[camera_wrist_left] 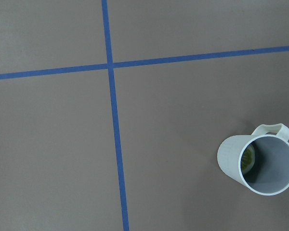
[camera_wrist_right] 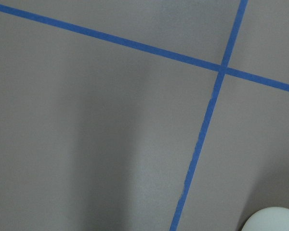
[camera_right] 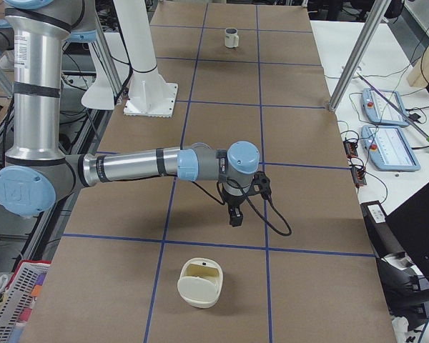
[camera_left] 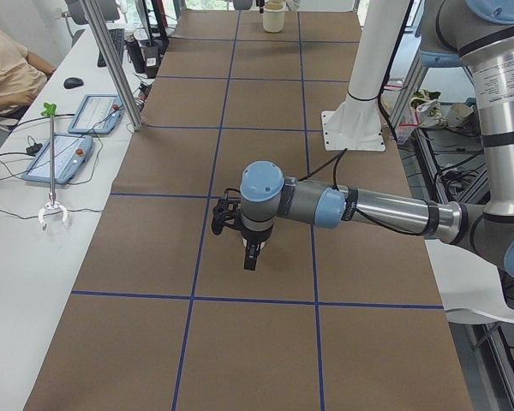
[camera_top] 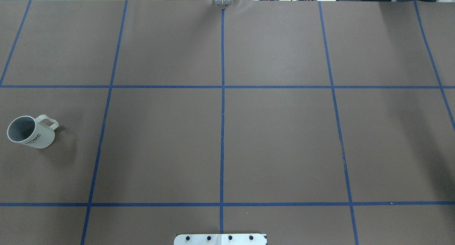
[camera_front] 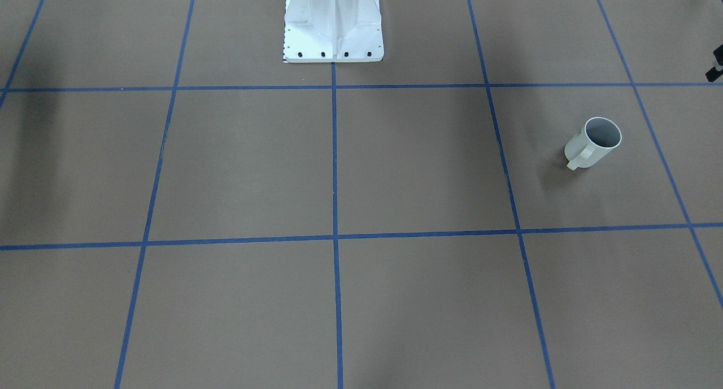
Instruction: Left arm hands cup to right arm to dump lemon
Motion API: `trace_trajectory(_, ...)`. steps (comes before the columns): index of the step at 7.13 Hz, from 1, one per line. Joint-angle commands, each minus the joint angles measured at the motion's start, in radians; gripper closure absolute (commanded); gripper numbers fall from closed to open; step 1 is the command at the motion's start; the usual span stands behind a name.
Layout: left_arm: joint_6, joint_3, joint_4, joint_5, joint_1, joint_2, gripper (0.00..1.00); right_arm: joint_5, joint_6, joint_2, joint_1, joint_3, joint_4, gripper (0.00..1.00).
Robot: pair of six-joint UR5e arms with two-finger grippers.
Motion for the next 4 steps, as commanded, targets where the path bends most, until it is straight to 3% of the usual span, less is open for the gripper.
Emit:
trace_trajectory(1,0.001,0.003,-0.008,0.000,0.097,-0.004,0.00,0.002,0.000,0.000,-0.001,0.004,0.000,0.00)
trace_trajectory(2,-0.002,0.006,-0.008,0.004,0.188,-0.006,0.00,0.002,0.000,0.000,-0.001,0.005,0.000,0.00)
trace_trajectory(4,-0.035,0.023,-0.019,0.007,0.232,-0.013,0.00,0.002,-0.002,0.000,-0.001,0.004,0.000,0.00)
